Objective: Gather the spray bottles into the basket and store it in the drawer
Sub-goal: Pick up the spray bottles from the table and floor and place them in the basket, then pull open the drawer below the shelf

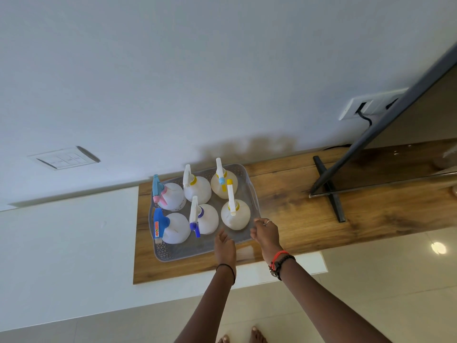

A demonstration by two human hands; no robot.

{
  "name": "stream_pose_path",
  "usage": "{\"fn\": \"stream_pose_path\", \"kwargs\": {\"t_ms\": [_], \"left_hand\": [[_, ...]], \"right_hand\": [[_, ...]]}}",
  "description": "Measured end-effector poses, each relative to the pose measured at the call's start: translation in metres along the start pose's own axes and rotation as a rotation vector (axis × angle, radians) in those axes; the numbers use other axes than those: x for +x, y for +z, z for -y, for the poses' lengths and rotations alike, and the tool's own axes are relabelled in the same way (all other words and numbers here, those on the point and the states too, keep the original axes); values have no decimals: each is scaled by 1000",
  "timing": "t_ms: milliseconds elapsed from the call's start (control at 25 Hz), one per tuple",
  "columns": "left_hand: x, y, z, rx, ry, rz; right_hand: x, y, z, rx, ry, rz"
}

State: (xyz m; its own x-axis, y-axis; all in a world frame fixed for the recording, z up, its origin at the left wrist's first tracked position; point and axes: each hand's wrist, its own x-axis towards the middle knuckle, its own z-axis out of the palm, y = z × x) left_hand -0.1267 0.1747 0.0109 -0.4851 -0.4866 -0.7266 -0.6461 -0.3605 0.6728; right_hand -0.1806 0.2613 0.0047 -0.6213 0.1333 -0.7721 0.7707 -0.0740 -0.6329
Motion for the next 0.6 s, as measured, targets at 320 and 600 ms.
{"fn": "stream_pose_path", "kwargs": {"t_ms": [320,600], "left_hand": [[-42,-44,29,42,110,-118],[-62,-108,86,292,255,-153]], "right_hand": [[-30,-40,-16,-17,-37,-35],[-51,-76,-55,11,-44,-79]]}}
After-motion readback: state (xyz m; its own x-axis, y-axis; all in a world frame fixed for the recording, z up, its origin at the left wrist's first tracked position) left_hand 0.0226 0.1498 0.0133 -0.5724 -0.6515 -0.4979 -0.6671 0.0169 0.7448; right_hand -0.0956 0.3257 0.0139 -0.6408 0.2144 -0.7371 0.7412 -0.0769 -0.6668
